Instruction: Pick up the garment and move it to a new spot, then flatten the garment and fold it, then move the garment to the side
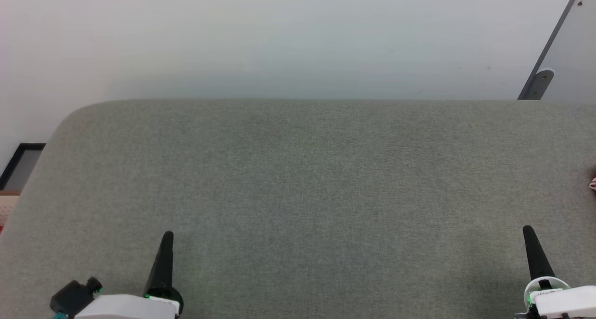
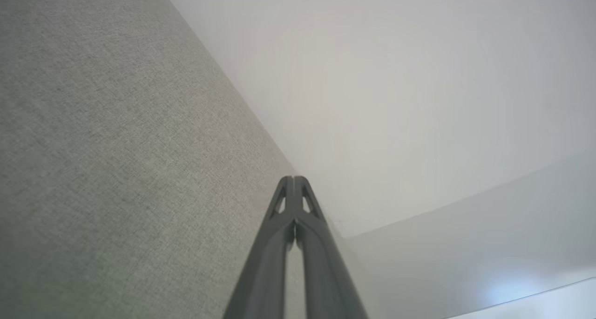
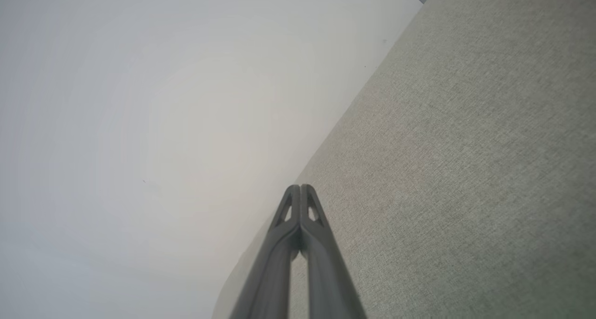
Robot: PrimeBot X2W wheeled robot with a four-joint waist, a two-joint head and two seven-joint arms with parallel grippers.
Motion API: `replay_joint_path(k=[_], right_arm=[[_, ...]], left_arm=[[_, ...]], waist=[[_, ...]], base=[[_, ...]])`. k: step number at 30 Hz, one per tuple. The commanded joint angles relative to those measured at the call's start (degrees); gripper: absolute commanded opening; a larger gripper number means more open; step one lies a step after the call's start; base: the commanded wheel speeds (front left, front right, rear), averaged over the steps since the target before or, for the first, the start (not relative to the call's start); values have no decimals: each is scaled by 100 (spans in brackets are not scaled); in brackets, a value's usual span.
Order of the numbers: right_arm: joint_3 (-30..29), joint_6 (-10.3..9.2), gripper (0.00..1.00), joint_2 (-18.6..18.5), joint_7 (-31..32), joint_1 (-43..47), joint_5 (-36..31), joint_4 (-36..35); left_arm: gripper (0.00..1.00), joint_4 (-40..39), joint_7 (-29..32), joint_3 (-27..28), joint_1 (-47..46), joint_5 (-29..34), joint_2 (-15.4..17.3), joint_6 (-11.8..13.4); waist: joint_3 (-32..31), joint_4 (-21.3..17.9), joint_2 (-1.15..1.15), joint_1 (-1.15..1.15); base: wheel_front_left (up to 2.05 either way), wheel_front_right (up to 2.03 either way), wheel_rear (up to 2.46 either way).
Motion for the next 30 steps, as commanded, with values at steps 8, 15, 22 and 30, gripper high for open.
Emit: replay_joint_path(k=[8,15,22,30], right_arm=[[-39,-4,0,59,149,-188,499,44],[-53,-5,0,97,249,-256,822,104],[-64,-5,0,135,330,-305,1082,148],[-80,-5,0,185,432,-370,1413,213]], left_arm=[[0,64,141,65,-193,-562,-9,-20],[0,137,247,103,-271,-920,-28,-22],[0,199,339,136,-322,-1205,-45,-23],[0,268,443,177,-404,-1570,-69,-25]], waist=[[-3,-19,0,0],[-6,-35,0,0],[-8,-48,0,0],[-11,-66,0,0]], base=[[0,0,0],[0,0,0],[0,0,0],[0,0,0]])
